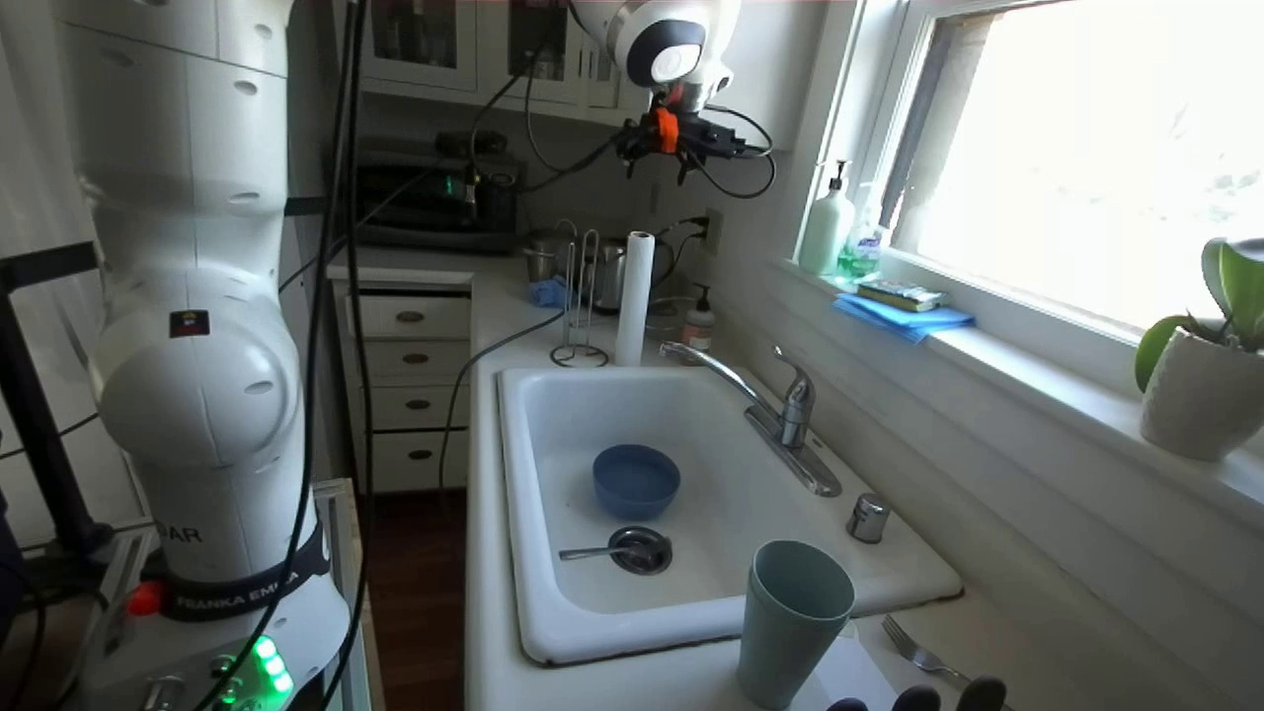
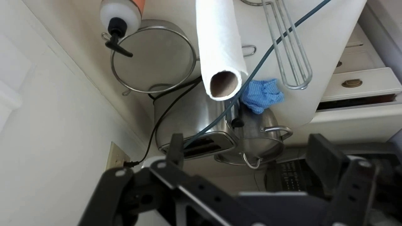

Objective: Remove the paper towel roll directly on the counter

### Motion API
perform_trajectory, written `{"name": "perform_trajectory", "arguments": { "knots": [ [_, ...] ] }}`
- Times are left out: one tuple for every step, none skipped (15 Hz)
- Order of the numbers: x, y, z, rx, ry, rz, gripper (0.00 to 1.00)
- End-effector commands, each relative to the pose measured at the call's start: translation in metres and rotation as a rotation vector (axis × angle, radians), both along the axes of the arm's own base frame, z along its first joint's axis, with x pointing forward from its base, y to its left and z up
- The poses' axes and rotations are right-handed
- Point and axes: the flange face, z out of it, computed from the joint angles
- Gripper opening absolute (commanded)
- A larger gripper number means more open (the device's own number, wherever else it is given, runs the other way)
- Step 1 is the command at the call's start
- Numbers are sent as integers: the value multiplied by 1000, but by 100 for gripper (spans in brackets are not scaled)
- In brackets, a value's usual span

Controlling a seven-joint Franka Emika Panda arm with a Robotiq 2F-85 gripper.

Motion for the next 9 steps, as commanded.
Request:
{"name": "perform_trajectory", "arguments": {
  "knots": [
    [-33, -27, 2, -17, 57, -68, 100],
    [-37, -33, 1, -23, 67, -79, 100],
    [-41, -37, 1, -28, 74, -92, 100],
    [-22, -25, 1, -25, 47, -59, 100],
    [-26, -29, 1, -28, 53, -70, 100],
    [-29, -32, 0, -30, 56, -77, 100],
    [-30, -33, 0, -32, 58, -80, 100],
    [-32, -33, 0, -33, 60, -81, 100],
    [-32, -33, -1, -34, 61, -81, 100]
  ]
}}
